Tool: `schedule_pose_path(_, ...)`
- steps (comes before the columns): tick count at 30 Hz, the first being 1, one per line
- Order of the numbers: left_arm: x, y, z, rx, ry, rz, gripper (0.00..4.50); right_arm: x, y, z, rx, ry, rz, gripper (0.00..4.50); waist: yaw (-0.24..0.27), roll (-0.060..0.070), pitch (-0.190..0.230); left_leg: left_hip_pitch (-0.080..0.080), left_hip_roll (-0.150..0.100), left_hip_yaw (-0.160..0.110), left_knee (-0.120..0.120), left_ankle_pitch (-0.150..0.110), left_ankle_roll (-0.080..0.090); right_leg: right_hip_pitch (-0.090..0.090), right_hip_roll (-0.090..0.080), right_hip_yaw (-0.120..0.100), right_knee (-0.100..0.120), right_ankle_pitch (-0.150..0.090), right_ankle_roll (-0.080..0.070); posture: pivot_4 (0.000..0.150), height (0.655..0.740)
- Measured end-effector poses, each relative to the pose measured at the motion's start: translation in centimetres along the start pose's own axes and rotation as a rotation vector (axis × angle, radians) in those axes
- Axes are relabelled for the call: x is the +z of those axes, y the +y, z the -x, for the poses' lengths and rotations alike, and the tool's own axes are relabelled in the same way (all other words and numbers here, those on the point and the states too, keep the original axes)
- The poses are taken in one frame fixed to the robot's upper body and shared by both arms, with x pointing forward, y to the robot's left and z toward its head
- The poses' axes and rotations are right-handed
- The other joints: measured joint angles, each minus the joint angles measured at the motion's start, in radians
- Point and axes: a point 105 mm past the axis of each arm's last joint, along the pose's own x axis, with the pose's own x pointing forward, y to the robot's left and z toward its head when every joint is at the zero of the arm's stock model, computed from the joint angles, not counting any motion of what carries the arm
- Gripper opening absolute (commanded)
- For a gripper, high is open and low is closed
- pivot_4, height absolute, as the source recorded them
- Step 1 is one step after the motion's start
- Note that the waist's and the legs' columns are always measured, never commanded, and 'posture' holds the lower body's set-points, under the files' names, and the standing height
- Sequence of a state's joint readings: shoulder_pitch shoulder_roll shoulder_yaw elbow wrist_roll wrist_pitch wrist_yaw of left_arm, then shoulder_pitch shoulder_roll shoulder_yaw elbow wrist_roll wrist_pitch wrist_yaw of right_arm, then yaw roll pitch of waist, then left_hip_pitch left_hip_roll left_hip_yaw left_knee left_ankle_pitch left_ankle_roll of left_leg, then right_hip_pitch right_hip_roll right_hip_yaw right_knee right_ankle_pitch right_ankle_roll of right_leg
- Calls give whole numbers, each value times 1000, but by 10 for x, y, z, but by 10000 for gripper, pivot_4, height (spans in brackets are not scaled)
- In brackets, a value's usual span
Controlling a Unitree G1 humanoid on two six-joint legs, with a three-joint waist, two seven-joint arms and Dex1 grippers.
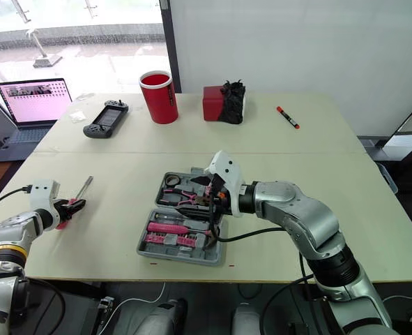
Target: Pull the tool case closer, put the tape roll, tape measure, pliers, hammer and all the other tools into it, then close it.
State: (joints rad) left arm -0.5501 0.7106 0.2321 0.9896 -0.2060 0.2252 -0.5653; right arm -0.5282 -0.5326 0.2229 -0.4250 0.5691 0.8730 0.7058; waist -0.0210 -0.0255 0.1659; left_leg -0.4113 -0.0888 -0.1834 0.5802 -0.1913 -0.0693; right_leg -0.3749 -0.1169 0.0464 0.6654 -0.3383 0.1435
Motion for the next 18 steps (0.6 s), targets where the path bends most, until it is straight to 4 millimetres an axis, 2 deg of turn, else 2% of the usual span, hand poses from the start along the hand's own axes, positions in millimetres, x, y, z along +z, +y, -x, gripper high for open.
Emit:
schedule_pose_path(2, -1, 2, 2, 3, 4, -1, 5693, -5, -3, 0, -16, 23, -6, 45000, -3, 0, 0, 0, 0, 0, 0, 0, 0, 0, 0, 0, 0, 0, 0, 1500, 7400)
schedule_pose_path(9, -3, 2, 13, -9, -11, -43, 5366, -13, -3, -1, -19, 51, -44, 45000, -24, 0, 0, 0, 1, -1, 0, 0, 0, 0, 0, 0, 0, 0, 0, 1500, 7400)
schedule_pose_path(12, 16, -12, 23, -79, -64, -106, 5366, -20, 7, 0, 17, 57, -74, 45000, -23, 0, 0, 0, 2, -2, 0, 0, 0, 0, 0, 0, 0, 0, 0, 1500, 7400)
schedule_pose_path(14, 38, -25, 31, -134, -106, -151, 5366, -18, 10, 2, 40, 55, -57, 45000, -21, 0, 0, 0, 2, -2, 0, 1, -1, 0, 0, 0, 0, 0, 0, 1500, 7400)
schedule_pose_path(16, 53, -37, 38, -202, -106, -224, 5366, -16, 11, 9, 52, 61, -15, 45000, -20, 0, 0, 0, 1, -1, 1, 1, -1, 1, -1, 0, 0, 0, 0, 1500, 7400)
schedule_pose_path(18, 60, -59, 45, -316, -79, -319, 5366, -18, 10, 20, 62, 78, 12, 45000, -18, 0, 0, 0, 1, -1, 0, 0, 0, 1, -1, 0, -1, 0, 0, 1500, 7400)
